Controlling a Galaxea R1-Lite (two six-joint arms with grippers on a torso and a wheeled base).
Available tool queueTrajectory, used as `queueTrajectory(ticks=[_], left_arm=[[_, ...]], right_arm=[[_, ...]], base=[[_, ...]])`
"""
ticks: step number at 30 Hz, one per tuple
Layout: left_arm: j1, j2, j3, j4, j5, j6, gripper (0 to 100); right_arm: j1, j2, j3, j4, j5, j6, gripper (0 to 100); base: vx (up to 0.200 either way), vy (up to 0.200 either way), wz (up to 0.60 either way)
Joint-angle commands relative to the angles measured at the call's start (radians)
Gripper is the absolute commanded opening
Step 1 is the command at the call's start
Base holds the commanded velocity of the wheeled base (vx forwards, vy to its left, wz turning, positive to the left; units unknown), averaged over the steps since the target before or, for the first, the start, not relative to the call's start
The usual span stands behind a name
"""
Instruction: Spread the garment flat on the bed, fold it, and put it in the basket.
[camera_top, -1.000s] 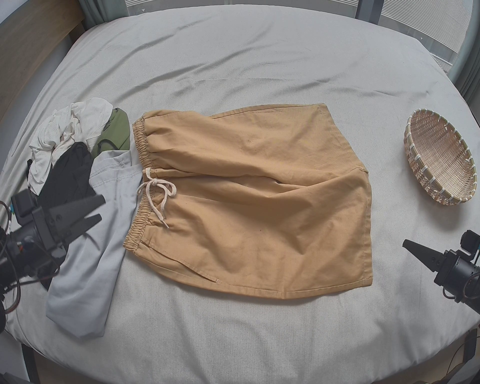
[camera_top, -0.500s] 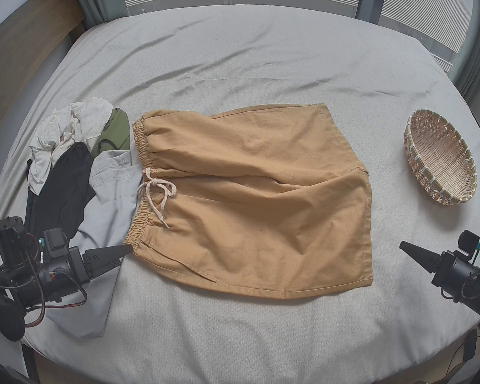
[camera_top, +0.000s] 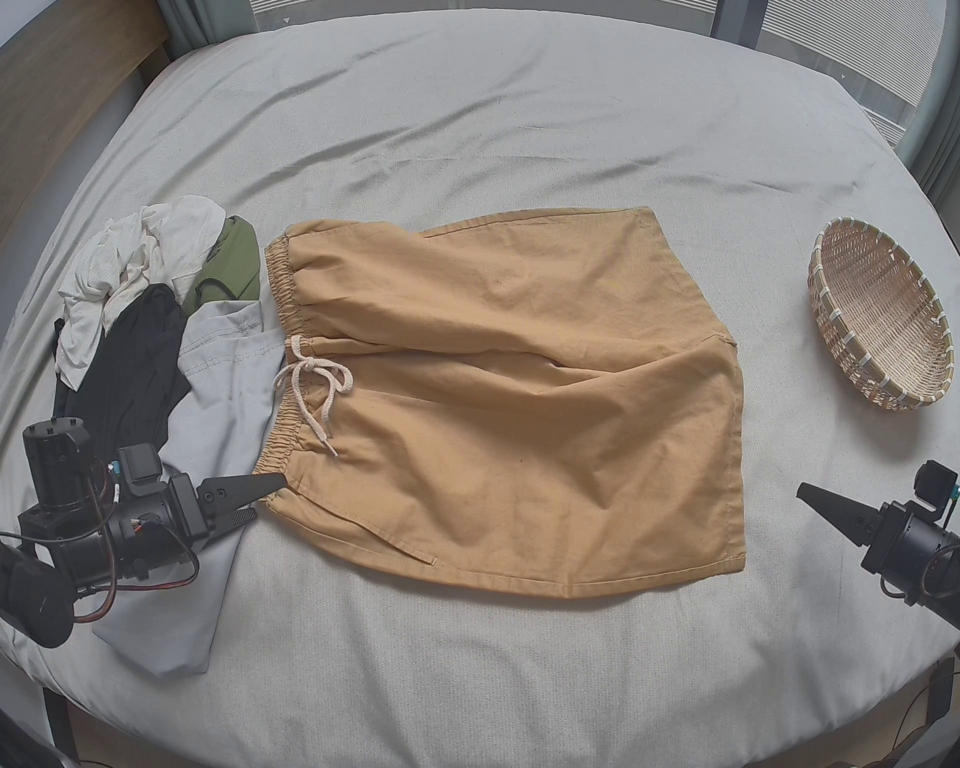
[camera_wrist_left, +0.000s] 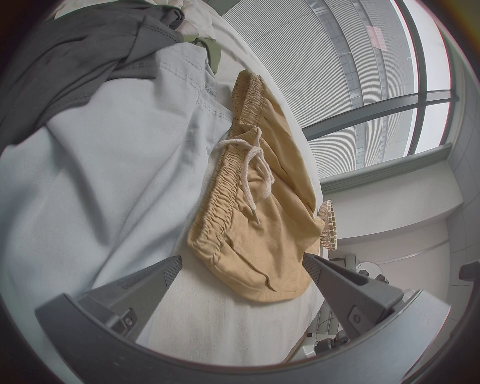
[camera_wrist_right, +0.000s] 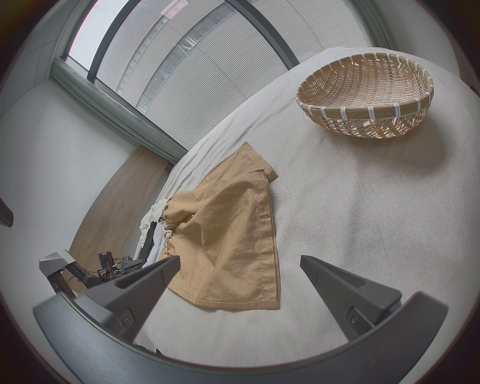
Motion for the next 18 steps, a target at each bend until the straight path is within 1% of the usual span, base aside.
queueTrajectory(ticks=[1,2,3,4,9,14,18], left_arm=[[0.000,0.070,-0.042,-0.002,0.013,0.001,100],[0.000,0.071,-0.043,-0.002,0.014,0.001,100],[0.000,0.071,-0.043,-0.002,0.014,0.001,0],[-0.003,0.087,-0.062,-0.008,0.036,0.001,0],[-0.017,0.102,-0.059,-0.060,0.034,-0.007,0],[-0.029,0.122,-0.053,-0.088,0.036,-0.001,0],[-0.029,0.114,-0.019,-0.138,0.034,-0.007,0]], right_arm=[[-0.001,0.006,0.000,-0.001,0.001,0.000,100],[-0.001,0.004,0.000,-0.001,0.001,0.000,100],[-0.001,0.004,0.000,-0.001,0.001,0.000,100],[-0.001,0.004,0.000,-0.002,0.000,0.000,100],[0.001,0.009,0.002,0.001,0.001,-0.002,100],[0.027,0.047,-0.002,-0.002,0.001,-0.002,100],[0.064,0.165,-0.018,-0.005,0.000,-0.009,100]], base=[[0.000,0.000,0.00],[0.000,0.000,0.00],[0.000,0.000,0.00],[0.000,0.000,0.00],[0.000,0.000,0.00],[0.000,0.000,0.00],[0.000,0.000,0.00]])
